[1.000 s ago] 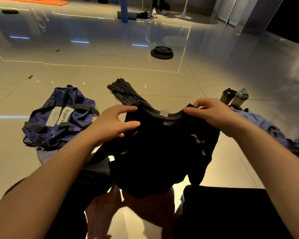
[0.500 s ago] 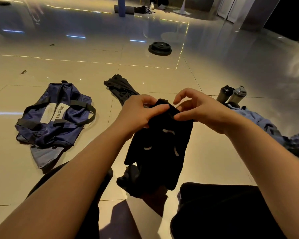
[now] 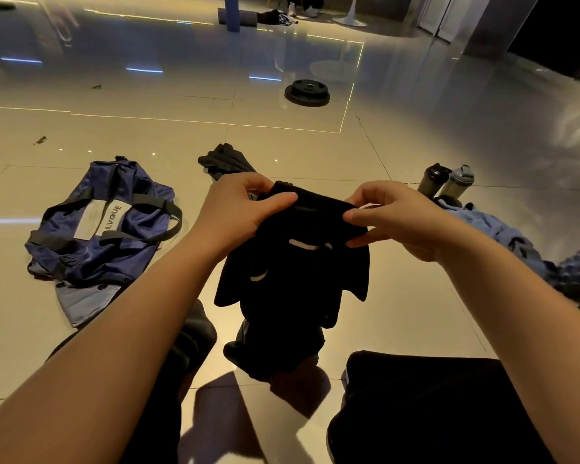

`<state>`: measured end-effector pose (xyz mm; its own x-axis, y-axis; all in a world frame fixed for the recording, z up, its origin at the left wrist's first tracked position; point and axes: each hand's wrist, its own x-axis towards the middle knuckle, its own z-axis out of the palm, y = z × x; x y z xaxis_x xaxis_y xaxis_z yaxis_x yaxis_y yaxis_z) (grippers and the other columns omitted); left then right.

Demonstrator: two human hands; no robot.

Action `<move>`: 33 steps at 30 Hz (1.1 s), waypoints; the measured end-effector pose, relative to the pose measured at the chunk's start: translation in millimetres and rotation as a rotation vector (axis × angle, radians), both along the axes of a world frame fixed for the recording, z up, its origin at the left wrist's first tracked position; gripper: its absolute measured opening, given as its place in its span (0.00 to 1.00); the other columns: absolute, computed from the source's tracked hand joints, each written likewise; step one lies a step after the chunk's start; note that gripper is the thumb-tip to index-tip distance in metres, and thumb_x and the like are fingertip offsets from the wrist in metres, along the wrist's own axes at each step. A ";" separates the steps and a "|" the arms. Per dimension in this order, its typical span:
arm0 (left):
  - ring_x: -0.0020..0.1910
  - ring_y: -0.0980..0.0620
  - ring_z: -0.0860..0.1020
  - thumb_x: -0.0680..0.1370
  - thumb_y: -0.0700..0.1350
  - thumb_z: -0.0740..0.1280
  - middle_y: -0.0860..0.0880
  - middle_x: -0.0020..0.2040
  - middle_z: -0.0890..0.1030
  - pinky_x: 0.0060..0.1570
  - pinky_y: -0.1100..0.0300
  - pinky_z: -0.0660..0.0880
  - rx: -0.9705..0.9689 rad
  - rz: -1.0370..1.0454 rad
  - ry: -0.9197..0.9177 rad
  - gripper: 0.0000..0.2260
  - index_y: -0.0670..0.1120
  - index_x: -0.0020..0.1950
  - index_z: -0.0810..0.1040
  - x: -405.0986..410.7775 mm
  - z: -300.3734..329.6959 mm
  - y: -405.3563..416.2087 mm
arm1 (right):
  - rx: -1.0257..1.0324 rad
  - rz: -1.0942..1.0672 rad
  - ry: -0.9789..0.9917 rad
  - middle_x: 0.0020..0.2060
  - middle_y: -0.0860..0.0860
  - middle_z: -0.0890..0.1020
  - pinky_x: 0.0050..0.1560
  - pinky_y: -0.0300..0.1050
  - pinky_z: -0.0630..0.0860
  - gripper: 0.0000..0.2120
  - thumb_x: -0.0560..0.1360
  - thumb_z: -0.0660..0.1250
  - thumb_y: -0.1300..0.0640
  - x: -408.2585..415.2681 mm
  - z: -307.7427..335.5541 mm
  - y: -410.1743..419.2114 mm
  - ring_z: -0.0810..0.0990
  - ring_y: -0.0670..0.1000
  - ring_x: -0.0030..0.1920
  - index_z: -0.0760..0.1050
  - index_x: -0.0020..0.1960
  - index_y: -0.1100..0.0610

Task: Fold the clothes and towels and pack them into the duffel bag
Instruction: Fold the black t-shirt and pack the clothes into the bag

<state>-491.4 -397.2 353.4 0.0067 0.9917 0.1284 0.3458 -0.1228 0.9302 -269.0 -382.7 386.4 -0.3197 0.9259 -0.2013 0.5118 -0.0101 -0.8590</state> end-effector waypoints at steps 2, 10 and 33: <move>0.50 0.53 0.80 0.74 0.50 0.71 0.56 0.45 0.80 0.55 0.46 0.78 0.006 0.011 -0.001 0.02 0.53 0.43 0.80 -3.7 0.4 0.2 | 0.035 0.035 0.006 0.53 0.64 0.78 0.41 0.40 0.82 0.03 0.77 0.64 0.66 -2.5 -1.0 -1.6 0.82 0.58 0.49 0.73 0.49 0.66; 0.39 0.63 0.75 0.73 0.50 0.72 0.61 0.49 0.78 0.46 0.60 0.73 0.110 -0.013 0.246 0.07 0.53 0.51 0.80 -21.5 -11.4 -4.2 | 0.192 0.278 -0.225 0.51 0.48 0.78 0.39 0.46 0.80 0.18 0.79 0.60 0.66 0.4 3.5 -19.1 0.81 0.57 0.40 0.71 0.52 0.41; 0.51 0.31 0.78 0.79 0.36 0.60 0.36 0.65 0.75 0.48 0.40 0.77 1.115 0.310 0.997 0.15 0.34 0.64 0.75 -46.7 116.1 -114.3 | 1.287 -0.485 -0.538 0.55 0.55 0.77 0.46 0.39 0.73 0.20 0.74 0.63 0.50 66.3 88.1 -150.7 0.75 0.52 0.50 0.77 0.59 0.62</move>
<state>-538.2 -511.5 469.5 0.3563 0.3743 0.8561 0.8987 -0.3881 -0.2044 -202.7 -533.4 474.5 -0.0881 0.5472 0.8324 0.9342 0.3353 -0.1215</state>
